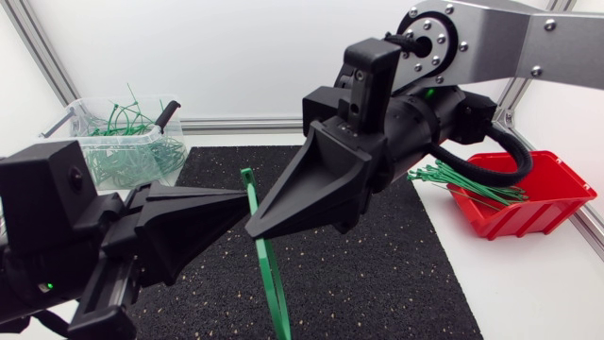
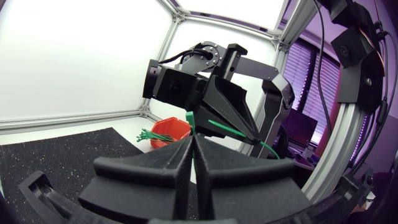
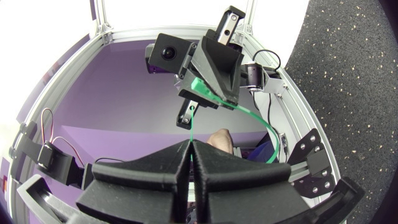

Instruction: Take a green cable tie from the red box, thread the tail through the head to close it, then place it in the transparent bin on the left.

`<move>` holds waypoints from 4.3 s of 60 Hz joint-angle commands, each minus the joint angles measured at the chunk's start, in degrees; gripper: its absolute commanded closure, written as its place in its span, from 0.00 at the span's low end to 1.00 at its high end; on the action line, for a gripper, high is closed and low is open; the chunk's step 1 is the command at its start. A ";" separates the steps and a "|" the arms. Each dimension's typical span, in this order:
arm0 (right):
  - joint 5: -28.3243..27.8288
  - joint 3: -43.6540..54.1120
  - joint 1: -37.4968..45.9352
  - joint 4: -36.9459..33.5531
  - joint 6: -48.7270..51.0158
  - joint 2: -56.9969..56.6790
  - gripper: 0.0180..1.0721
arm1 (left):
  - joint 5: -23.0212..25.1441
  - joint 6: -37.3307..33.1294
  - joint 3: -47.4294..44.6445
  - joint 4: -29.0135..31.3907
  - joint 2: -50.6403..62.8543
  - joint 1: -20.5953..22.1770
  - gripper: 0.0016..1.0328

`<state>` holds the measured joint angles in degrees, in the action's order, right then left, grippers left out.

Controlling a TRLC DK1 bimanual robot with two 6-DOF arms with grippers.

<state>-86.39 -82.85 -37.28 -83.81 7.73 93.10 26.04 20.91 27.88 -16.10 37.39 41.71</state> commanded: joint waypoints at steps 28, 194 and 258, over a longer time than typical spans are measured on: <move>-1.41 -1.88 0.28 -0.83 1.06 2.70 0.95 | -0.91 -1.22 -1.34 0.37 -0.65 1.44 0.97; -1.76 -1.35 2.03 -1.71 3.88 4.11 0.95 | -3.54 -1.13 -0.54 1.33 -0.47 1.79 0.97; -2.47 -0.21 2.30 -2.67 3.26 4.46 0.95 | -15.23 -15.37 -2.83 0.45 -1.97 10.41 0.97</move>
<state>-86.80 -83.99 -35.48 -85.73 10.74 96.44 11.75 8.58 26.65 -14.57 36.32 50.11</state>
